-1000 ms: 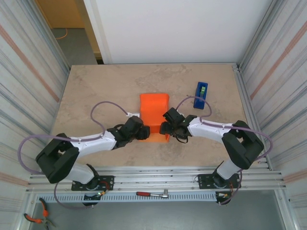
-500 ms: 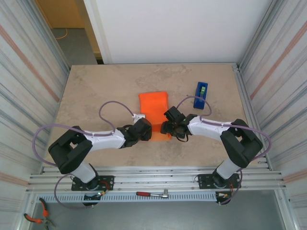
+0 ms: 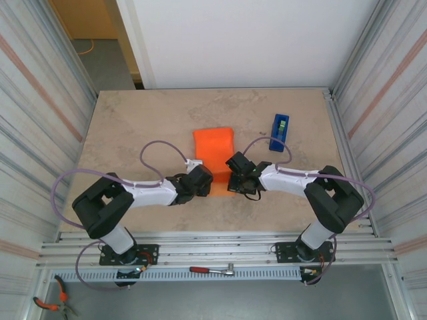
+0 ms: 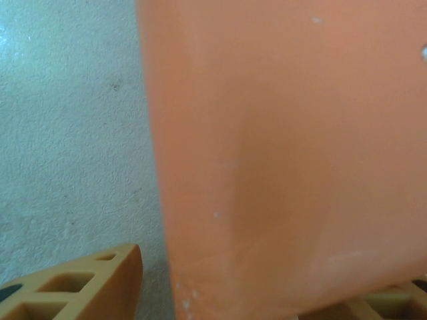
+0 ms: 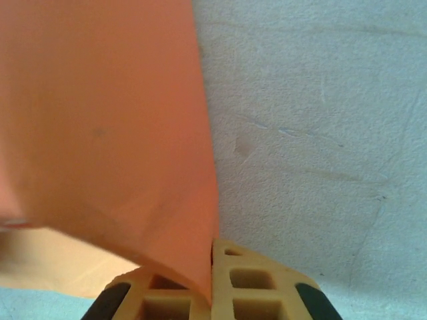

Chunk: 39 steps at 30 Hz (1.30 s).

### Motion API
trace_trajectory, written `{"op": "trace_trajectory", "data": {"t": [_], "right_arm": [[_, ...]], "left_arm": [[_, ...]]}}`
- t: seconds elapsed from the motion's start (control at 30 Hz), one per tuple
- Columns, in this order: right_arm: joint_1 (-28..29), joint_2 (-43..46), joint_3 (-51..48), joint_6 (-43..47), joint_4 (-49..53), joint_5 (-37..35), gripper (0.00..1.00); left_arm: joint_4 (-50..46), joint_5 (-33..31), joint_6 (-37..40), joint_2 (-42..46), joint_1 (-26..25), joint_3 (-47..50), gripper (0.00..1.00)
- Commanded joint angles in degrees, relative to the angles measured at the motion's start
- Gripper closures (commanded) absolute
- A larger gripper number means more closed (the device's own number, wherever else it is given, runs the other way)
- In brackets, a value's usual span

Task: Wrap the gift box in paper
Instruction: Fold the third fold of the wrapping paper on the gift box.

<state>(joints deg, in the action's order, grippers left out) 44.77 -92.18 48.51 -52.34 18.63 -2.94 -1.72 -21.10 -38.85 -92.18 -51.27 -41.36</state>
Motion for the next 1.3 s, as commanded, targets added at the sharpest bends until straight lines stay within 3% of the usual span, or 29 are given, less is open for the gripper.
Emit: {"op": "trace_trajectory", "data": {"t": [0.0, 0.03, 0.07, 0.1, 0.13, 0.33, 0.37, 0.4, 0.43, 0.57, 0.73, 0.93, 1.07, 1.27], "right_arm": [[0.3, -0.7, 0.3, -0.2, 0.7, 0.0, 0.73], [0.2, -0.6, 0.3, -0.6, 1.2, -0.4, 0.54], [0.2, -0.6, 0.3, -0.5, 1.4, -0.3, 0.57], [0.2, -0.4, 0.1, -0.2, 1.0, 0.0, 0.85], [0.2, -0.1, -0.2, 0.1, 0.4, 0.5, 1.00], [0.2, 2.9, -1.6, -0.3, 0.1, 0.2, 1.00], [0.1, 3.5, -1.6, -0.2, 0.4, 0.2, 0.96], [0.1, 4.1, -1.4, -0.3, 1.2, -0.1, 0.74], [0.1, 4.7, -1.3, -0.3, 2.1, -0.5, 0.59], [0.0, 7.2, -1.9, -0.4, 2.9, -0.8, 0.41], [-1.2, 5.8, -0.3, -0.2, 2.6, -0.1, 0.38], [-1.9, 1.0, 1.8, 0.0, 0.5, 0.2, 0.45], [-2.1, -0.2, 1.4, -0.2, -0.7, 0.7, 0.50], [-2.2, 0.0, -0.3, -0.8, -2.6, 1.4, 0.52]], "left_arm": [[-1.3, -2.0, -0.9, -0.8, -0.6, -1.7, 0.40], [-1.3, -2.0, -0.9, -0.9, -0.6, -1.7, 0.40], [-1.3, -2.0, -0.9, -1.0, -0.6, -1.8, 0.40], [-1.3, -2.0, -0.9, -0.9, -0.7, -1.9, 0.40], [-1.3, -1.9, -0.8, -1.0, -0.6, -2.0, 0.40], [-1.4, -1.9, -0.7, -1.2, -0.8, -2.0, 0.40], [-1.3, -1.9, -0.7, -1.2, -0.8, -2.1, 0.40], [-1.4, -1.9, -0.7, -1.3, -0.8, -2.0, 0.40], [-1.3, -1.8, -0.7, -1.3, -0.8, -2.1, 0.41], [-1.4, -1.8, -0.6, -1.3, -0.9, -2.1, 0.41], [-1.9, -1.5, -0.2, -0.9, -0.9, -2.5, 0.41], [-2.7, 0.6, 0.4, 2.6, -0.9, -1.7, 0.33], [-3.1, 1.7, -3.0, 7.8, -0.9, 1.6, 0.27], [-3.6, 1.6, -9.1, 12.1, -0.9, 4.8, 0.27]]}}
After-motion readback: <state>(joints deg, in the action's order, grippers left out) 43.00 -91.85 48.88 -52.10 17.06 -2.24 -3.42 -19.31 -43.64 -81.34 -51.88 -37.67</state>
